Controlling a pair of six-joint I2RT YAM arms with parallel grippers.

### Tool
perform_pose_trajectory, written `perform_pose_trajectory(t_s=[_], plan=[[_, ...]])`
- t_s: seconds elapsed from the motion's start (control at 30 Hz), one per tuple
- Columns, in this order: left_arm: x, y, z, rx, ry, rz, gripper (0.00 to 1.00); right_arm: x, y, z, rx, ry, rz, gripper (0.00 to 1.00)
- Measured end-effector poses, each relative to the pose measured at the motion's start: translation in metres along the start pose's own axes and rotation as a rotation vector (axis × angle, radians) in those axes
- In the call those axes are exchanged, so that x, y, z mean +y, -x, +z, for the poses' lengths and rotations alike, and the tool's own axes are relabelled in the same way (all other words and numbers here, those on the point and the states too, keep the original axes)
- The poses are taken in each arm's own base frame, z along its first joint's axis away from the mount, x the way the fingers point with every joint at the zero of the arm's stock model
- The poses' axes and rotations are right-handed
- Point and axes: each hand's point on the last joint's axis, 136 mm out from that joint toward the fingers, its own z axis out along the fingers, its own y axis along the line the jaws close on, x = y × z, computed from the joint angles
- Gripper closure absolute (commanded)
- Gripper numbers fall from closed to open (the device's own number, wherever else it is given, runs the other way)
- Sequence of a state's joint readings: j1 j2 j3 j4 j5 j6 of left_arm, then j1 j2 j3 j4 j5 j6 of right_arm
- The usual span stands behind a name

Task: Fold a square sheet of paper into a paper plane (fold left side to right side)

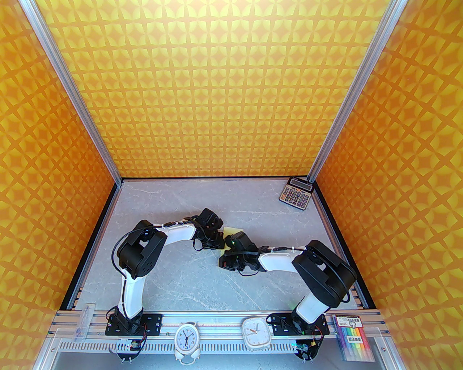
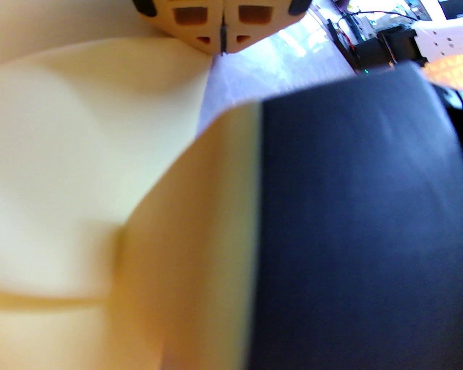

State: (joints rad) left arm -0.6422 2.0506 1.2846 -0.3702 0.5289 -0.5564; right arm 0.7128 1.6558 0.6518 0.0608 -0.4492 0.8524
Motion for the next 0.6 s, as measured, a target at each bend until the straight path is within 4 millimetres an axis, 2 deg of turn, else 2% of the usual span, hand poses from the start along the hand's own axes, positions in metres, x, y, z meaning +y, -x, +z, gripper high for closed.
perform_pose_trajectory(t_s=[0.2, 0.37, 0.47, 0.6], plan=[[0.0, 0.0, 0.0, 0.001, -0.001, 0.0, 1.0, 0.005, 0.001, -0.017, -0.017, -0.018, 0.001, 0.98], [0.0, 0.0, 0.0, 0.001, -0.001, 0.001, 1.0, 0.013, 0.032, -0.035, -0.091, -0.006, 0.004, 0.98], [0.0, 0.0, 0.0, 0.001, -0.001, 0.001, 1.0, 0.007, 0.044, -0.039, -0.114, -0.013, 0.013, 0.99], [0.0, 0.0, 0.0, 0.001, -0.001, 0.0, 1.0, -0.011, 0.049, -0.034, -0.101, -0.051, 0.037, 0.99]])
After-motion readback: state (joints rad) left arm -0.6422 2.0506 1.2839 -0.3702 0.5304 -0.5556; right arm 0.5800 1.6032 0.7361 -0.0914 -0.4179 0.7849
